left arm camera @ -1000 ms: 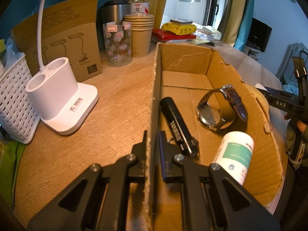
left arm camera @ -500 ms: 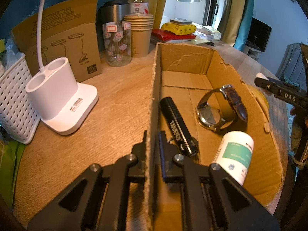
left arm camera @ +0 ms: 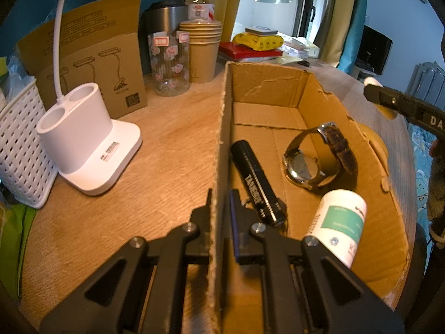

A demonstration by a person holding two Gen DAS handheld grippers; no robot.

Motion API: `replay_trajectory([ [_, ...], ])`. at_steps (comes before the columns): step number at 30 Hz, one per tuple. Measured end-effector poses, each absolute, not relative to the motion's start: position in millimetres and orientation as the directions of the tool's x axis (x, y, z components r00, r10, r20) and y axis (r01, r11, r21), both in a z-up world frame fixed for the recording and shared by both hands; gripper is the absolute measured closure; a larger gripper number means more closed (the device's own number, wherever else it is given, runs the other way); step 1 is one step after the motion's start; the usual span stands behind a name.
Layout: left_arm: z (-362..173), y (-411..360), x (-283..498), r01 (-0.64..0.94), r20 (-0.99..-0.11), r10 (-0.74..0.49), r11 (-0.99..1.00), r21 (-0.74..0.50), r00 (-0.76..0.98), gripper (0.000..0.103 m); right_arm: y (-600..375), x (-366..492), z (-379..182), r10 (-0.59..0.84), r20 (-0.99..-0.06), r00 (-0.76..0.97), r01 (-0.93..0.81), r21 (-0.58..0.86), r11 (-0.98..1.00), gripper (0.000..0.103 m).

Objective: Organize rigid objects
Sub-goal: 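Lift the white earbuds case with the right gripper toward the box, then lower the earbuds case into the box and open the right gripper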

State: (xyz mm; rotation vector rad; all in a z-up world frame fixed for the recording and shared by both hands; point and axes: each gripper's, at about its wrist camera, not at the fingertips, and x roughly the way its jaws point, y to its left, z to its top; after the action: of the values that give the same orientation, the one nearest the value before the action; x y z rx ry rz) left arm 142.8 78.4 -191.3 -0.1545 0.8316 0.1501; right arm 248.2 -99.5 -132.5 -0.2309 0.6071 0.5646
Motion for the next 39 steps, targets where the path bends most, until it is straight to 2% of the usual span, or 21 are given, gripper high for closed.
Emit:
replay_trajectory([
  [15,-191,76,142,-0.189,-0.743,0.071,0.979,-0.076,0.665,0.093,-50,234,-129,0.510,-0.597,0.619,-0.666,-0.054,0.744,0.044],
  [39,-191,76,143,-0.190,-0.742,0.072,0.979,-0.076,0.666,0.093,-17,272,-157,0.481,-0.687,0.545,-0.698,-0.053,0.715,0.044],
])
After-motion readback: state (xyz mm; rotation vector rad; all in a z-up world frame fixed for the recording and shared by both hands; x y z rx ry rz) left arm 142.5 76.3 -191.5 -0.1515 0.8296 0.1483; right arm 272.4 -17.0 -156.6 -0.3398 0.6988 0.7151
